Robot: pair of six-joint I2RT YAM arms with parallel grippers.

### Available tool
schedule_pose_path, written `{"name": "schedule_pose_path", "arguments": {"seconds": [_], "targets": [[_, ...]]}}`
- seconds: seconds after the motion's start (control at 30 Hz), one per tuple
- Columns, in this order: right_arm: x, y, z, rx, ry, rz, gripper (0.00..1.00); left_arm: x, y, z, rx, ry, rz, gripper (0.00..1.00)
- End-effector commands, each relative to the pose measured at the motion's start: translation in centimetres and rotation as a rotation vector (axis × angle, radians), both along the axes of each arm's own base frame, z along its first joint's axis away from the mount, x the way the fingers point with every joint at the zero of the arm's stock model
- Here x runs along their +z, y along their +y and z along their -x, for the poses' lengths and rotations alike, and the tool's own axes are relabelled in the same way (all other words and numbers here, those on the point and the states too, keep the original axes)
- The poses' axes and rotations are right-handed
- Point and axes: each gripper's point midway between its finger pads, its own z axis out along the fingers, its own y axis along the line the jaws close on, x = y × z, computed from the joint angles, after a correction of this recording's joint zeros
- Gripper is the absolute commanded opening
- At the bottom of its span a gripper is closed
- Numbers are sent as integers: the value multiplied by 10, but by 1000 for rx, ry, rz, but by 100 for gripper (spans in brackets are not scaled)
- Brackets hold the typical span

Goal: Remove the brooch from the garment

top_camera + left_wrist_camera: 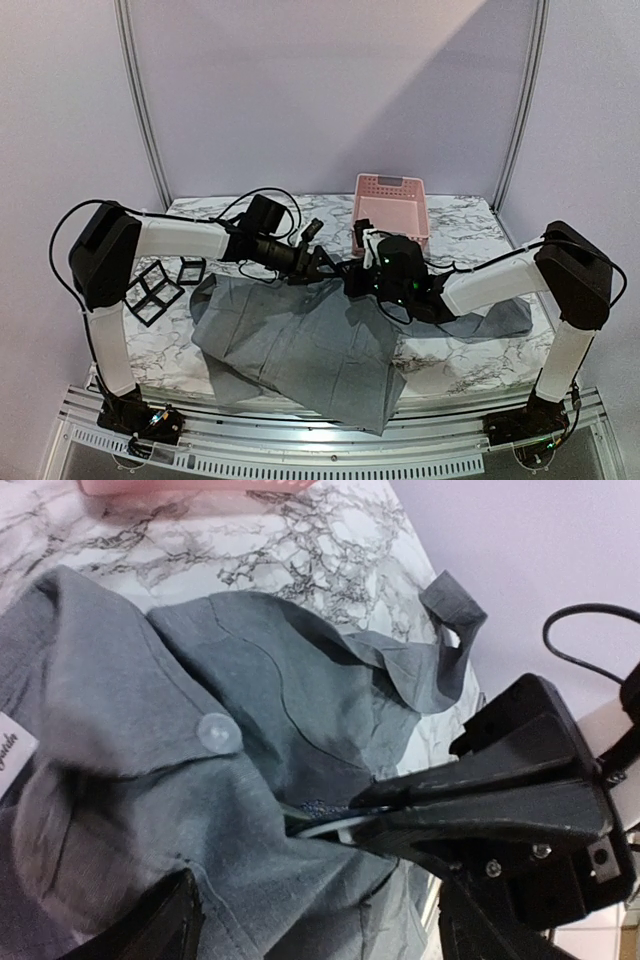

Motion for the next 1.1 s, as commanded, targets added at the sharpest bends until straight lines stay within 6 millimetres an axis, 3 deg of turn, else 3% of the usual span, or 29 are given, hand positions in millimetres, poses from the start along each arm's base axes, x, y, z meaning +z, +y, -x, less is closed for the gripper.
{"name": "schedule_pose_path", "arguments": {"seconds": [0.0, 0.27, 0.57, 0.7, 0.83, 1.0, 1.07], "targets": [[11, 2, -12, -49, -80, -24, 0, -6, -6, 7, -9, 89, 52, 81], [2, 8, -19, -54, -80, -17, 0, 11, -14, 11, -31, 112, 163, 80], [6, 15, -20, -45, -77, -86, 0, 24, -17, 12, -32, 154, 259, 75], [4, 16, -17, -27, -66, -124, 0, 30, 1, -4, 10, 80, 214, 75], [12, 9, -8, 24, -65, -216, 0, 13, 29, -21, 56, -43, 42, 74], [25, 4, 2, 113, -58, -315, 0, 9, 32, -22, 31, -108, 3, 67], [27, 3, 4, 133, -53, -332, 0, 10, 30, -22, 15, -129, 16, 60]]}}
